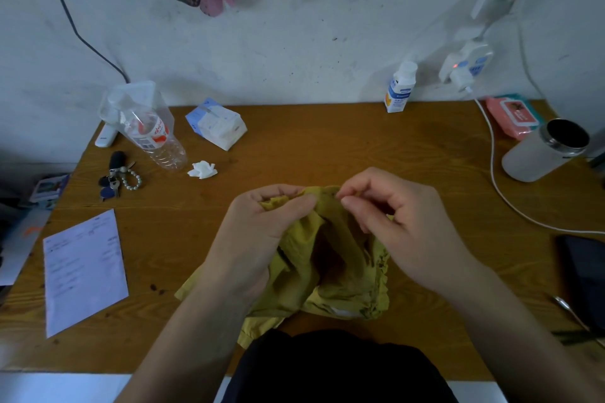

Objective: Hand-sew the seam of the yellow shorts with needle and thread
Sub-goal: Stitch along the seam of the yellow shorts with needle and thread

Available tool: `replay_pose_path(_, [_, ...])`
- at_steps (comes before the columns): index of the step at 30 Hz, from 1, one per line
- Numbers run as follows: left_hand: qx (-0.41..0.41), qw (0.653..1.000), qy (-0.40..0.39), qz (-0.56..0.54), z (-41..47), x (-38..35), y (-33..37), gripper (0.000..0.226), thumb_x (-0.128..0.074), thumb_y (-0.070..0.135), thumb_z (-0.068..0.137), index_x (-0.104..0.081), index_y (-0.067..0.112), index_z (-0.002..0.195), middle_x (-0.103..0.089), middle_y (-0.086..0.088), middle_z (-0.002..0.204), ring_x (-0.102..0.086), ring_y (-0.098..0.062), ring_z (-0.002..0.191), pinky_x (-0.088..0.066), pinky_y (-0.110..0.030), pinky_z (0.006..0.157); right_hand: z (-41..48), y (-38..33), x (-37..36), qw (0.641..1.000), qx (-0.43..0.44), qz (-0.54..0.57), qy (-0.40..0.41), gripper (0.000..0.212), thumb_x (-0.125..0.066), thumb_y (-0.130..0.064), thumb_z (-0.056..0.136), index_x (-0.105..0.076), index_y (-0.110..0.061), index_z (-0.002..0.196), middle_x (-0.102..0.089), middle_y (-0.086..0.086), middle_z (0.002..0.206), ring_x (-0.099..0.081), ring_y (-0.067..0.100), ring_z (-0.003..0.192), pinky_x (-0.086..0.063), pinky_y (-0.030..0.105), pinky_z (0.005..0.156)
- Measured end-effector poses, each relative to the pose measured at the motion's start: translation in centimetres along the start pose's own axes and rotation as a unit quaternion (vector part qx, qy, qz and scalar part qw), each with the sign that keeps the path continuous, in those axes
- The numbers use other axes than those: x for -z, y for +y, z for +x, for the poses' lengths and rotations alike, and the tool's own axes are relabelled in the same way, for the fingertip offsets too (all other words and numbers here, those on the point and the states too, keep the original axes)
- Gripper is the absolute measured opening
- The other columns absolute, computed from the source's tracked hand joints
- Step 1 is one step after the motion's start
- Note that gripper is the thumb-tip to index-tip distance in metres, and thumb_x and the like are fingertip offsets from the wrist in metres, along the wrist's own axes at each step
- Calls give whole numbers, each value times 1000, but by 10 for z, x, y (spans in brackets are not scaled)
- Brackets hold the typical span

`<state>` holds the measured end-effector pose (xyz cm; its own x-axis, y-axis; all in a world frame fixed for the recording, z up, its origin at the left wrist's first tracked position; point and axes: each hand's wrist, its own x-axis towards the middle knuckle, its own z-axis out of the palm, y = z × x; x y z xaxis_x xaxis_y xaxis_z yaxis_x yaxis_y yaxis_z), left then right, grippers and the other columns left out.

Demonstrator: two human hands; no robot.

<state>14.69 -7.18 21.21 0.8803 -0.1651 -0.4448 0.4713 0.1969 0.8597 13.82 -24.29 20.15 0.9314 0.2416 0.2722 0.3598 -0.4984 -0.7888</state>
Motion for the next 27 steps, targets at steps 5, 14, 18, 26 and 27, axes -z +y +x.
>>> replay_pose_path(5, [-4, 1000, -9, -1, -2, -1, 1, 10, -70, 20, 59, -76, 17, 65, -74, -9, 68, -70, -18, 59, -56, -26, 55, 1, -3, -3, 1000, -4, 2, 0, 13, -56, -22, 88, -68, -17, 88, -65, -7, 69, -59, 11, 59, -46, 29, 52])
replay_pose_path(14, [-15, 1000, -2, 4, -3, -1, 1, 7, -71, 19, 59, -76, 17, 64, -72, -7, 64, -69, -16, 55, -55, -24, 53, -1, -3, -1, 1000, -19, -4, 0, 16, -56, -26, 86, -71, -19, 89, -67, -6, 70, -61, 13, 58, -47, 35, 53])
replay_pose_path(18, [-21, 999, -5, 24, -3, 0, 1, 8, -71, 22, 58, -76, 19, 64, -73, -6, 65, -69, -16, 57, -55, -24, 54, -1, -3, 0, 1000, -20, -11, -3, 16, -56, -26, 86, -71, -19, 89, -67, -5, 68, -61, 13, 58, -48, 35, 53])
replay_pose_path(26, [-38, 998, -11, 57, -3, 0, 0, 11, -70, 26, 60, -77, 21, 68, -74, -6, 68, -70, -17, 60, -56, -26, 58, 0, 0, 1, 998, -49, 37, -35, 16, -59, -22, 90, -64, -23, 105, -58, -13, 56, -56, 7, 54, -43, 17, 54])
replay_pose_path(27, [-40, 997, -11, 62, -3, 1, 0, 12, -71, 27, 60, -77, 21, 69, -74, -7, 69, -70, -18, 61, -56, -26, 59, -1, 1, 1, 995, -64, 50, -51, 24, -57, -23, 90, -61, -25, 113, -56, -13, 55, -54, 8, 53, -42, 17, 56])
